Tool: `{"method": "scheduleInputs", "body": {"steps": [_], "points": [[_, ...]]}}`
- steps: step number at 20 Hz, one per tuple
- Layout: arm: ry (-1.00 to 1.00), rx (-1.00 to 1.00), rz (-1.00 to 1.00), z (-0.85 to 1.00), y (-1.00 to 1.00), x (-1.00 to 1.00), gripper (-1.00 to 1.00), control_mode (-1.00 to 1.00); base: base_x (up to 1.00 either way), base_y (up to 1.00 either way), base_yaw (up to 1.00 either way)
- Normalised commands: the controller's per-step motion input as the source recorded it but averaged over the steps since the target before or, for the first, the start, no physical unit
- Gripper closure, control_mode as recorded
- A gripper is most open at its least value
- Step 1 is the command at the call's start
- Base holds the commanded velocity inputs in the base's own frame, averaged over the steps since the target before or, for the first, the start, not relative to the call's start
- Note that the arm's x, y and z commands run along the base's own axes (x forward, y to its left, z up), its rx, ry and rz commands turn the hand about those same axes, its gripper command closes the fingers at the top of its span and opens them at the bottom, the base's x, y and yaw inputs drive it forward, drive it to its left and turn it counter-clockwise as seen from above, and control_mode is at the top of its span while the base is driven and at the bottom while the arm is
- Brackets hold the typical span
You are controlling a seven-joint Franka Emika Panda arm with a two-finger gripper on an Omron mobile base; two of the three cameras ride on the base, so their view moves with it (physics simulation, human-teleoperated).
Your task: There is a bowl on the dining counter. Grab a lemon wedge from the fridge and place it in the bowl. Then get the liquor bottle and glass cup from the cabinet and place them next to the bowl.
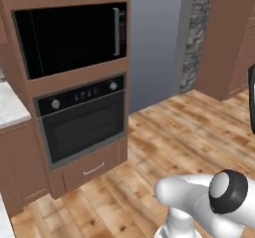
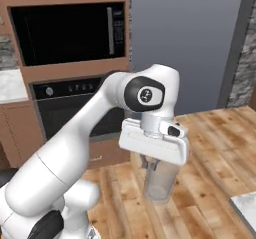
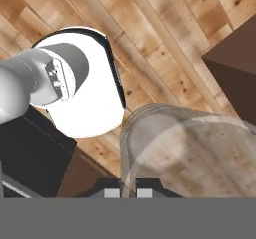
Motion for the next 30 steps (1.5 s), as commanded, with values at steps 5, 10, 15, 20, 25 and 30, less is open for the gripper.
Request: {"method": "scheduleInputs", "body": {"steps": [5,10,15,20,25,30], "points": [[0.0,0.0,0.0,0.0,0.0,0.0,1.0,1.0,1.0,0.0,-0.45],[0.0,0.0,0.0,0.0,0.0,0.0,1.0,1.0,0.96,0.0,-0.52],[0.0,0.0,0.0,0.0,0.0,0.0,1.0,1.0,0.92,-0.03,-0.52],[0.0,0.0,0.0,0.0,0.0,0.0,1.0,1.0,0.9,-0.19,-0.51],[0.0,0.0,0.0,0.0,0.0,0.0,1.0,1.0,0.95,-0.07,-0.5],[0.0,0.0,0.0,0.0,0.0,0.0,1.0,1.0,1.0,0.0,-0.41]]}}
